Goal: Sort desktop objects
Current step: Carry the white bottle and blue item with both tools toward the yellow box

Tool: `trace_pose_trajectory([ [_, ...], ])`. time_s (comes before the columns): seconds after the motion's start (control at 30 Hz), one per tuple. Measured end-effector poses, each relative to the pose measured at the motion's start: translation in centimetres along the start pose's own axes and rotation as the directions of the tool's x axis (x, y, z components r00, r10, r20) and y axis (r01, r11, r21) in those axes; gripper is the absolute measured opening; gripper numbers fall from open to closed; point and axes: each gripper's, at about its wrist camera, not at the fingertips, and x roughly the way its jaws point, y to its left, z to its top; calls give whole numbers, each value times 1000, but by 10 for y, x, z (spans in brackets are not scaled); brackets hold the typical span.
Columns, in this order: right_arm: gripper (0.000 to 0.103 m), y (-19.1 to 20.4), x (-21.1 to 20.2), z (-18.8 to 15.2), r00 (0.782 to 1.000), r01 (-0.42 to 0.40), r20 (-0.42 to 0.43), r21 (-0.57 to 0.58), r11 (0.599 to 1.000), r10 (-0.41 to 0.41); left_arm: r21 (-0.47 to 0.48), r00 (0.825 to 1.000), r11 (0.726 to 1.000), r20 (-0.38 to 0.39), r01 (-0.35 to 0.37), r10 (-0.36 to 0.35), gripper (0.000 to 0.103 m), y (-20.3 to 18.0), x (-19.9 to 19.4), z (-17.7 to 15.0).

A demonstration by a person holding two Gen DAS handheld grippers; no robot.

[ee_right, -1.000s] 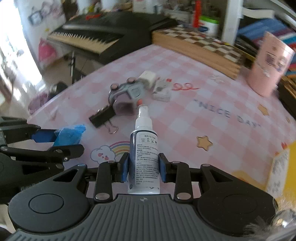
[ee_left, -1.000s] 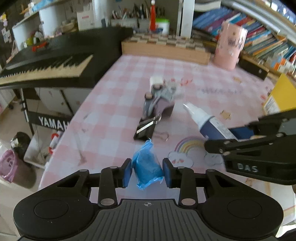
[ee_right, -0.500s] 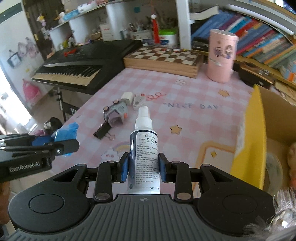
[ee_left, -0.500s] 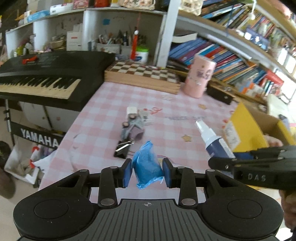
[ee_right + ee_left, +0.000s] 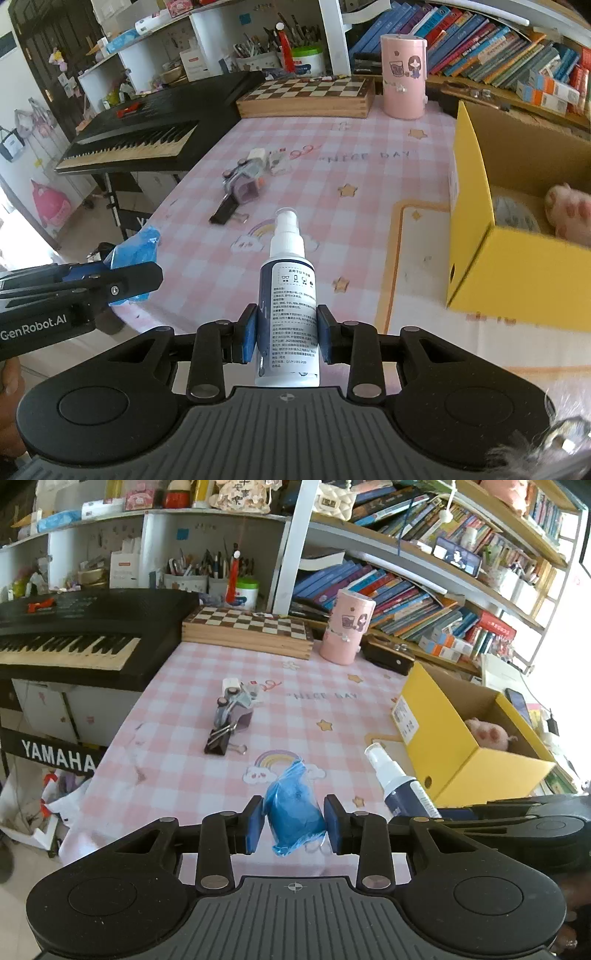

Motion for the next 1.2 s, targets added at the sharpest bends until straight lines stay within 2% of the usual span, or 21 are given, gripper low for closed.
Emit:
trace_pose_trajectory([
  [0.3,30,27,-27,-43,1000,21,4,-18,1000,-21,24,1000,999,8,22,-22,33,-3,-37,-29],
  [0.7,30,31,-61,-98,995,99,3,97,990,-100,66,992,991,-45,119,-117,33,-16,-55,-59],
  [0.93,30,21,-81,-118,986,165,4,164,972,-168,111,980,974,-63,195,-189,33,-35,-56,-66],
  [1.2,30,5,-99,-138,971,230,0,250,941,-237,179,957,942,-110,284,-268,33,-62,-45,-68],
])
